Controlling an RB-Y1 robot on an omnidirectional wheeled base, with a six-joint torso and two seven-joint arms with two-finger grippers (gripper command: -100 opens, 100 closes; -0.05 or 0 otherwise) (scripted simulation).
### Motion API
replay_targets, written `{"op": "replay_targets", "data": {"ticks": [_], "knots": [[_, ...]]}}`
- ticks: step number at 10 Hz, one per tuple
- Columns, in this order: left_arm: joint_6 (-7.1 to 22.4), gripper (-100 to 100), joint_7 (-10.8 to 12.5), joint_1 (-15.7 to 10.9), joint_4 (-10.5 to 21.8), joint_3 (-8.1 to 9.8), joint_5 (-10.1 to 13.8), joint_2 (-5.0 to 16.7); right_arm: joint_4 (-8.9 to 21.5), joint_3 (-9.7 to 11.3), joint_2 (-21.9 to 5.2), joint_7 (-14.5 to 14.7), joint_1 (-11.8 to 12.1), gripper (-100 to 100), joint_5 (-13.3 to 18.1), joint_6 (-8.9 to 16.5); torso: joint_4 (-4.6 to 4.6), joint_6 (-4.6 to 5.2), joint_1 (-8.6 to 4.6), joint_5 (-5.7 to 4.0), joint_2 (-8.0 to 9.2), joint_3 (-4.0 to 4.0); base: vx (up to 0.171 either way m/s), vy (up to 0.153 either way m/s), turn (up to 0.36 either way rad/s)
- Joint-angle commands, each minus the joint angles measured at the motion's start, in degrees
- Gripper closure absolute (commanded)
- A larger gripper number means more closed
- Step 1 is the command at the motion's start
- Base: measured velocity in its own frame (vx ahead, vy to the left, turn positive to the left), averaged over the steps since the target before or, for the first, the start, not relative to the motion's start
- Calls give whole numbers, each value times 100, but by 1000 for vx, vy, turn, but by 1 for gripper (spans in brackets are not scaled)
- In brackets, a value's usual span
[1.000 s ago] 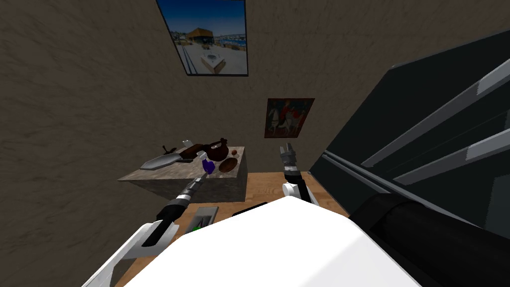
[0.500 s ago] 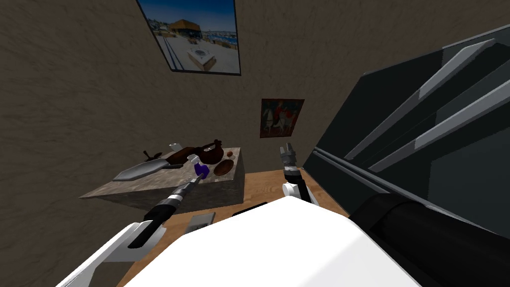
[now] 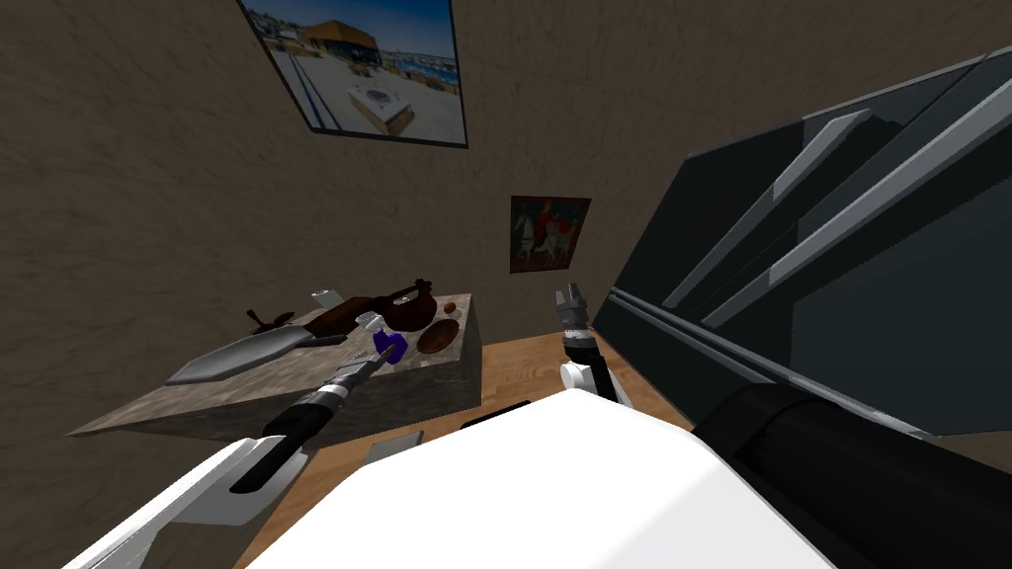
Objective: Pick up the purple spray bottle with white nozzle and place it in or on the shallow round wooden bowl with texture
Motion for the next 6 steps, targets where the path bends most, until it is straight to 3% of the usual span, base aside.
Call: {"op": "replay_targets", "data": {"ticks": [1,2,3,4,6], "knots": [[19,-100,-62,-17,43,10,-53,199,0,0,0,0,0,0,0,0,0,0,0,0,0,0,7,26,-165],[8,-100,-29,-26,36,-2,-27,134,0,0,0,0,0,0,0,0,0,1,-1,-1,-1,-1,4,16,-37],[15,0,-34,-31,37,-2,-30,149,0,0,0,0,1,0,0,0,0,-3,-5,0,1,0,0,0,0],[220,-100,-2,-311,134,-192,-68,115,0,0,0,0,0,0,0,0,0,-3,-9,-1,2,1,-39,34,-49],[425,-100,30,-593,232,-382,-106,83,0,0,0,0,-1,0,0,0,4,-1,8,2,22,12,-66,63,-55]]}}
